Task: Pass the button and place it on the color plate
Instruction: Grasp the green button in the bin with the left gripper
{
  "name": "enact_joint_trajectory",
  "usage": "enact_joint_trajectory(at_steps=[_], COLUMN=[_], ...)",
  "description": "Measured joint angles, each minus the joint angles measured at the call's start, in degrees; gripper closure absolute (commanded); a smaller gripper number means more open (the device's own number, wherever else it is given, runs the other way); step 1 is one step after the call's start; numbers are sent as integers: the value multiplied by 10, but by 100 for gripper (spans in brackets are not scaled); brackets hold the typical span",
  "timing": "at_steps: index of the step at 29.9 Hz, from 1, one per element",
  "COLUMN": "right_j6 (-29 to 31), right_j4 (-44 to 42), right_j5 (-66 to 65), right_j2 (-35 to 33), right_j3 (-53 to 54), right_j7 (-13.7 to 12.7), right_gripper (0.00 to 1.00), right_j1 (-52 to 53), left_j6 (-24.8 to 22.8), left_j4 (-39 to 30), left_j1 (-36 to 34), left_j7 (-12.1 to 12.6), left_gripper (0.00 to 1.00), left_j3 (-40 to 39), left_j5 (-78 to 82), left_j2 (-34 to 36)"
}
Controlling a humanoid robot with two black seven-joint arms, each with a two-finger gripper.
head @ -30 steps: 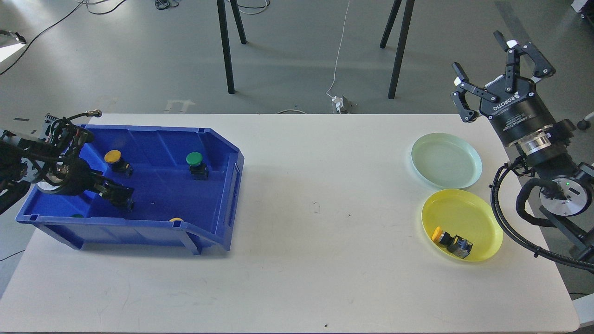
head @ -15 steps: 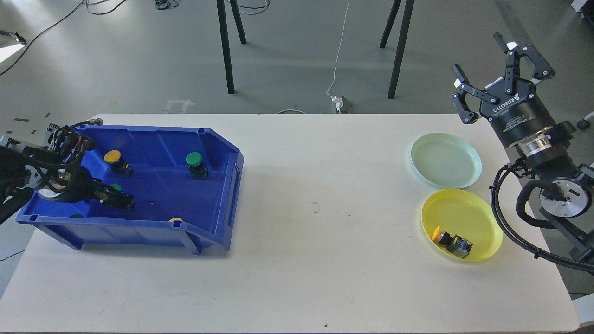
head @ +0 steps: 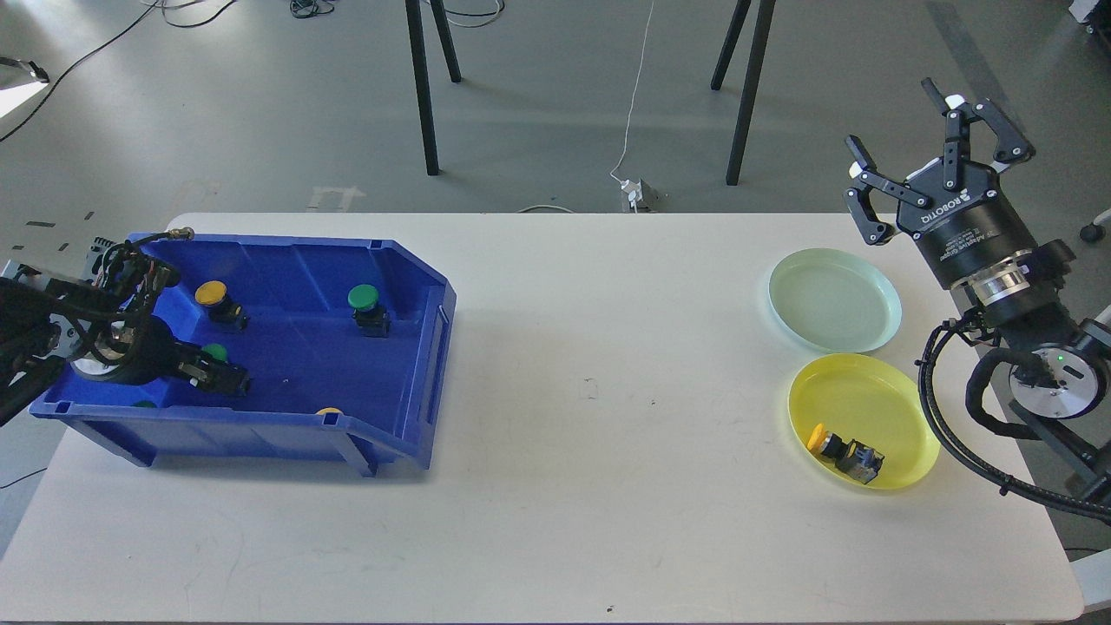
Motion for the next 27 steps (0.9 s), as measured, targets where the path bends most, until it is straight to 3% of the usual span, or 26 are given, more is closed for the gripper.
enact_joint_trajectory(at_steps=[8, 22, 27], right_j6=[0, 0, 0], right_j4=[0, 0, 0], right_j5=[0, 0, 0], right_j2=[0, 0, 0], right_j3=[0, 1, 7], right_j7=[0, 0, 0], right_gripper=[22, 22, 22], right_j1=[0, -11, -11], left_j6=[0, 0, 0], left_j4=[3, -3, -46], left_j1=[0, -6, -24], left_j7=[0, 0, 0], left_gripper=[70, 72, 72], left_j3=[-1, 0, -3], left_j5=[-4, -3, -6], left_j2=[-9, -6, 14])
